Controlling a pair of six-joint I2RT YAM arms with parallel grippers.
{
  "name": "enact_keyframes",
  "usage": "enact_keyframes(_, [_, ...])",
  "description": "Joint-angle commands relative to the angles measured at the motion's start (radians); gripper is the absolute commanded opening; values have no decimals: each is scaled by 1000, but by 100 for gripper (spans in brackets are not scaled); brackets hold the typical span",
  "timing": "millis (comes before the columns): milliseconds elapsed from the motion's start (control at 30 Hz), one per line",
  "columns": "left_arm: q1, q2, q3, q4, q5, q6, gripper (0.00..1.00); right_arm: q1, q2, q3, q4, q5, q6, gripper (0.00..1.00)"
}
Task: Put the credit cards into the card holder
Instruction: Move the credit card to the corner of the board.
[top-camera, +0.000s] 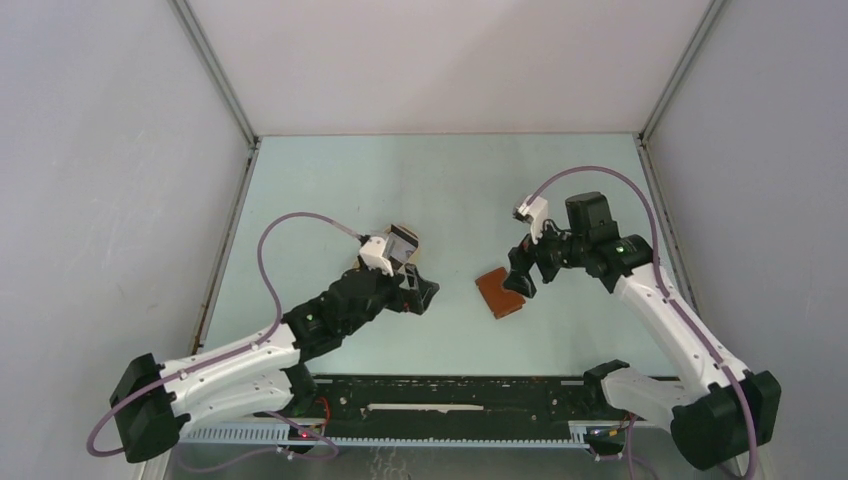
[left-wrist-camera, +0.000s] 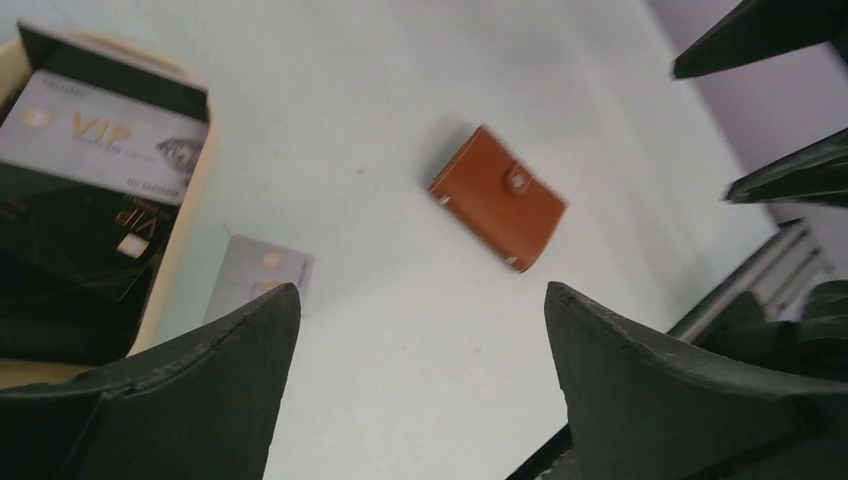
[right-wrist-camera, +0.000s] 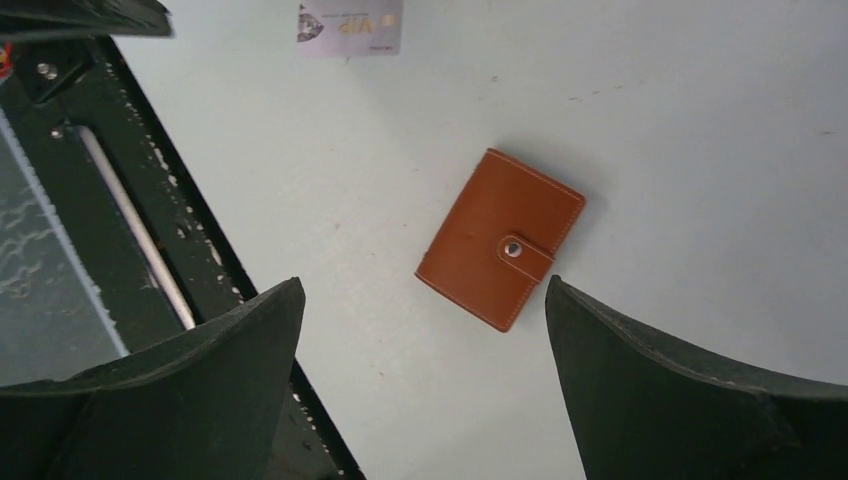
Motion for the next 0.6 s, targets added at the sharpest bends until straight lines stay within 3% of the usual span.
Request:
enact_keyframes(0, [6,54,46,-124,-47,16,95,-16,65,46,8,-94,44,99])
enact_keyframes(367, [-19,248,125,-228,-130,11,84,-39,130,56,-3,-103,40,99])
enact_keyframes(567, [-26,240,125,-188,-125,42,84,-43,135,55,-5,-85,42,99])
